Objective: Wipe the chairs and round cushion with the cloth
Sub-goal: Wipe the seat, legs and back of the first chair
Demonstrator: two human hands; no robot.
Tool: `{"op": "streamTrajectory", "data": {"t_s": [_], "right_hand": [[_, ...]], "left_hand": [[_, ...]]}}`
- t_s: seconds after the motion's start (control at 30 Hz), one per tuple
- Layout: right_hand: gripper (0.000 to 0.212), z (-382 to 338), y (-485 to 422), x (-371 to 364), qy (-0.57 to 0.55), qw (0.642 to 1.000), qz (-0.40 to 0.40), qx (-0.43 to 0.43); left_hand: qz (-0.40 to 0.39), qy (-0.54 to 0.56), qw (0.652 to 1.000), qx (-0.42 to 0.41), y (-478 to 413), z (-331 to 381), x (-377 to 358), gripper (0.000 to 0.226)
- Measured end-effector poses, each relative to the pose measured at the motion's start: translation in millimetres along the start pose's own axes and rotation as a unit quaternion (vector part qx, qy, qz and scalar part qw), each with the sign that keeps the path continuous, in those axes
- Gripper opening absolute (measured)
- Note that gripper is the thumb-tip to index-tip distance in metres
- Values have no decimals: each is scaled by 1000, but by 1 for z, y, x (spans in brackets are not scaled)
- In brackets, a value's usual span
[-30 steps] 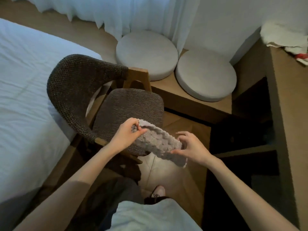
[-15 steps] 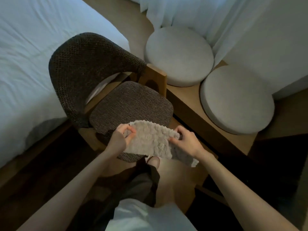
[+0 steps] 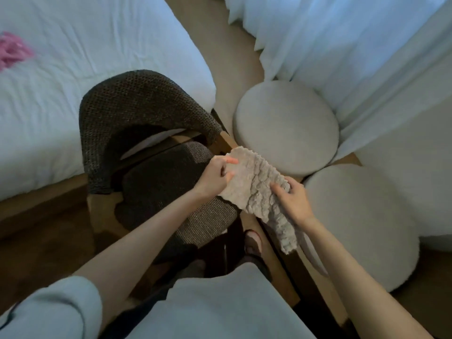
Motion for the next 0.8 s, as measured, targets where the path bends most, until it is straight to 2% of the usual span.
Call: {"op": "streamTrajectory", "data": {"t_s": [0.1, 0.17, 0.3, 0.37, 0.5, 0.63, 0.8], "right_hand": [[11, -8, -44, 8, 25, 998, -38, 39], [13, -9, -68, 10, 57, 993, -96, 50], [5, -3, -102, 19, 128, 972, -185, 62], [13, -3, -113, 25, 138, 968, -197, 72], [16, -15, -130, 38, 119, 964, -192, 137], [36, -18, -159, 30, 152, 948, -234, 151], [22, -29, -198, -1, 125, 940, -257, 184]], "left_hand": [[29, 20, 998, 53, -7, -4, -4, 34], [58, 34, 993, 93, -6, -8, -7, 32], [119, 36, 976, 179, 8, -12, -19, 30], [154, 46, 966, 202, 16, -14, -25, 28], [199, 69, 942, 260, 22, -19, -37, 27], [216, 74, 921, 317, 8, -29, -48, 31], [242, 115, 914, 306, -25, -44, -57, 36]]}}
Point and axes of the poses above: each hand's wrist, its own y-axis away from the middle knuckle, its own x-axis out of the back of the hand, z = x × y, the point moved 6 cm from there along -y, towards the middle knuckle, and after that the axes turned 8 degrees about -y, right-handed, at the moved point
